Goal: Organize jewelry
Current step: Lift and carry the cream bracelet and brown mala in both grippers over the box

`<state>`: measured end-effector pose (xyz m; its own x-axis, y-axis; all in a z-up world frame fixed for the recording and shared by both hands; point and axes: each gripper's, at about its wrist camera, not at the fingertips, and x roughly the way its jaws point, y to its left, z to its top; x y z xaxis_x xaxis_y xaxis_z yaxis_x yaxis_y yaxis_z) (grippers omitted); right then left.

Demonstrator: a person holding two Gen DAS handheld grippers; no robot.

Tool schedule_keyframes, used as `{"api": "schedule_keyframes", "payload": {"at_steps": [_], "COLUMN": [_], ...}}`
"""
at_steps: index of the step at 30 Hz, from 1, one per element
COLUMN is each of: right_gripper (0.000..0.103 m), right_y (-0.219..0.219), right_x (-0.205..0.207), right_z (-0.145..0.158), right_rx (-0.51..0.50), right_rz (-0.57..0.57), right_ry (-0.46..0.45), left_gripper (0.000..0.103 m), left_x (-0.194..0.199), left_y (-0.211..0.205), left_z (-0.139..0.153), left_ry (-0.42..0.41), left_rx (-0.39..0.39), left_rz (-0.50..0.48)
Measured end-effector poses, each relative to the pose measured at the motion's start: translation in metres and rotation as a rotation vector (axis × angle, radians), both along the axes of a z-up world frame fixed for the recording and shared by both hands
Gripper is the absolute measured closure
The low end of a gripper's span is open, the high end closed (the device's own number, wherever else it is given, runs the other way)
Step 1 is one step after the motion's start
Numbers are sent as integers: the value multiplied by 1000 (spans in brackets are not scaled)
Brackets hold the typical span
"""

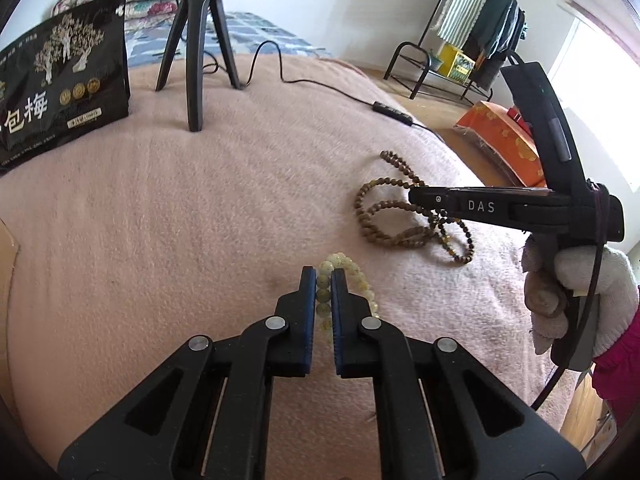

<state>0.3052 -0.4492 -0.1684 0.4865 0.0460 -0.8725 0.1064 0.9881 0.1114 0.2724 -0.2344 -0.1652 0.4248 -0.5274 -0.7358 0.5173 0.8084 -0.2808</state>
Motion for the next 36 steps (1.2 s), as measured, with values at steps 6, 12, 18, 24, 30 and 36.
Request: {"api": "schedule_keyframes", "payload": {"at_steps": [6,12,18,24,30,36], "right_gripper": [99,99,99,99,99,99], "right_y": [-5,-2,2,14,29,44], "right_x": [-11,-16,-32,-48,-62,-77], "right_z": [19,38,68,101,135,163], "right_rx": [63,61,57,24,10,-1], "right_rz": [-13,-4,11,39,67,95], "right_ry": [-53,-88,-141,-195,-245,-290], "left_gripper": [98,98,98,98,98,98], "left_x": [-8,-12,-16,-24,-33,-46], "left_y": [-2,-1,6,20,38,54], "left_z": [8,17,34,56,79,100], "left_ry": [-21,-44,-72,-99,-130,-164], "left_rx": [-12,-24,-48,-73,-96,-104], "left_rz": [-12,-13,-5,16,46,65]}}
